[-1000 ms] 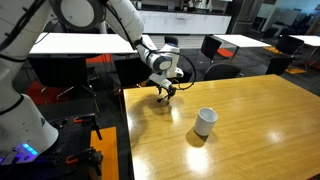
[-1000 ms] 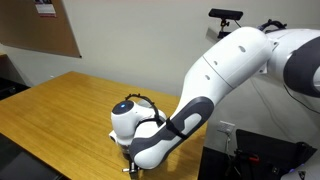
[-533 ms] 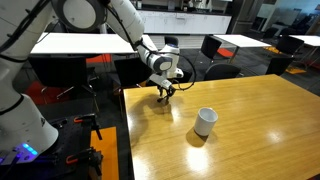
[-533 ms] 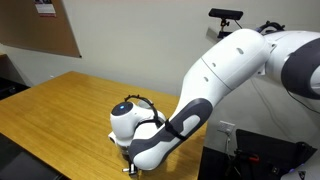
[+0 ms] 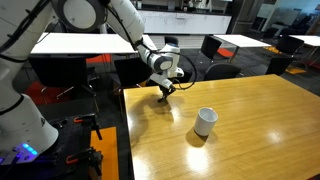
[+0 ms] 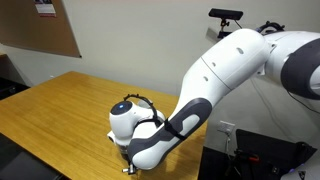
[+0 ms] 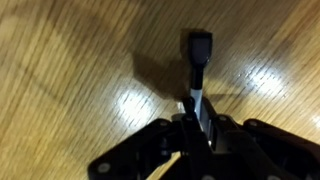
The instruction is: Move the mug forward then put the marker inside the mug
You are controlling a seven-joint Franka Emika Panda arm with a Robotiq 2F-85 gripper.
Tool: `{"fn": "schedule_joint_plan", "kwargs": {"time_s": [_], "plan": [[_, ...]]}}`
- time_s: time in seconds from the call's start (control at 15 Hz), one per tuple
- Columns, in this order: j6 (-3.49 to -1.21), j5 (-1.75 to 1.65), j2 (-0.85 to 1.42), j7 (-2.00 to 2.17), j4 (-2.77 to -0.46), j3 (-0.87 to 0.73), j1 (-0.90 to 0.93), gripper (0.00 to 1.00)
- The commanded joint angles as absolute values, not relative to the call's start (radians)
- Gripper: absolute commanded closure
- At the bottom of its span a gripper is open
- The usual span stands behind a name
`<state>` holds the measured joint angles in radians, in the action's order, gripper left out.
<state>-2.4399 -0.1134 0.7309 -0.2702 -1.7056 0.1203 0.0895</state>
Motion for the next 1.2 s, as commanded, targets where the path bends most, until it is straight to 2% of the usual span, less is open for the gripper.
{"fn": "schedule_joint_plan", "kwargs": {"time_s": [0.0,1.13], "plan": [[-2.442,-0.122,0.708,-0.257,-1.709,0.113,0.092,0.97],[-2.394,-0.054,0.456,-0.24,-1.789,0.118,0.04,0.97]]}}
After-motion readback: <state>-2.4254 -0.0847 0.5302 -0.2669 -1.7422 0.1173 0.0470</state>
